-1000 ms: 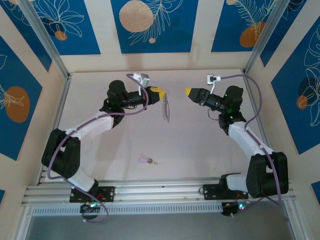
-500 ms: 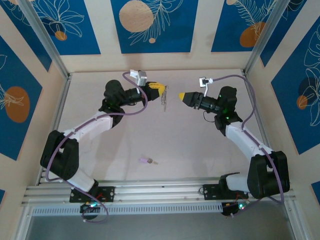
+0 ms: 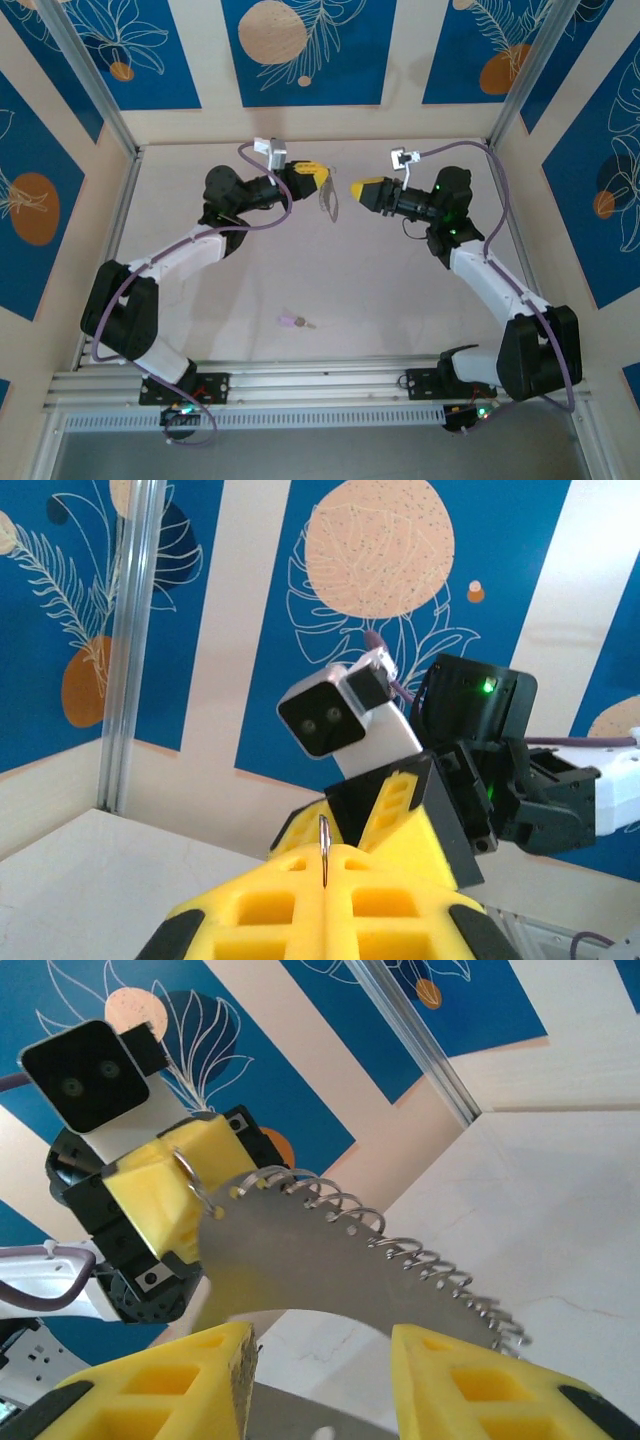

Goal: Put the keys on the keyring

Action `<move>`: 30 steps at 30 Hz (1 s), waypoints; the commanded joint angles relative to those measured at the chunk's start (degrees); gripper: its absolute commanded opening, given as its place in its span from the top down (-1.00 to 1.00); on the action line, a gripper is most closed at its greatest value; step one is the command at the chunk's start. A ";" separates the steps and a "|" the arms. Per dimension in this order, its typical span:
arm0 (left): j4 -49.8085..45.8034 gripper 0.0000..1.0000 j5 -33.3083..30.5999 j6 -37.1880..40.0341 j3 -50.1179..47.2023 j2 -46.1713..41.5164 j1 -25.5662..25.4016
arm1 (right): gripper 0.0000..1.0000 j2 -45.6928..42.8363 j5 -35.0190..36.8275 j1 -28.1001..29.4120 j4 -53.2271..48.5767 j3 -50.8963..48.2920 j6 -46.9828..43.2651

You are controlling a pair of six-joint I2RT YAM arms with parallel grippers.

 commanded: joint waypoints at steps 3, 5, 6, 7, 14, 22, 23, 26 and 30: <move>-8.13 1.00 8.04 1.47 5.27 0.51 -0.73 | 0.18 -3.63 -3.42 -0.52 -7.19 3.75 -7.11; -14.68 1.00 10.39 3.82 7.57 0.79 -0.73 | 0.18 -4.02 -4.60 -1.01 -9.78 4.64 -9.06; -17.48 1.00 11.27 4.90 8.55 0.86 -0.67 | 0.18 -4.20 -5.19 -1.29 -10.89 5.05 -9.80; -20.94 1.00 11.94 6.50 9.68 0.88 -0.59 | 0.18 -4.18 -5.77 -1.58 -12.20 5.50 -10.77; -45.37 1.00 14.88 18.96 17.63 1.45 -0.61 | 0.19 -4.19 -10.82 -3.06 -16.49 7.02 -14.37; -55.66 1.00 16.89 24.37 21.56 2.83 -0.62 | 0.18 -2.33 -12.81 -2.41 -16.78 8.69 -15.00; -55.98 1.00 16.96 24.50 21.66 2.90 -0.65 | 0.19 -1.88 -12.88 -2.14 -16.55 8.91 -15.00; -56.26 1.00 17.55 24.57 21.80 3.05 -0.65 | 0.19 -0.38 -12.72 -1.38 -16.37 9.74 -15.18; -56.78 1.00 17.89 24.80 21.93 3.07 -0.58 | 0.19 1.52 -12.82 -0.48 -16.03 10.75 -15.35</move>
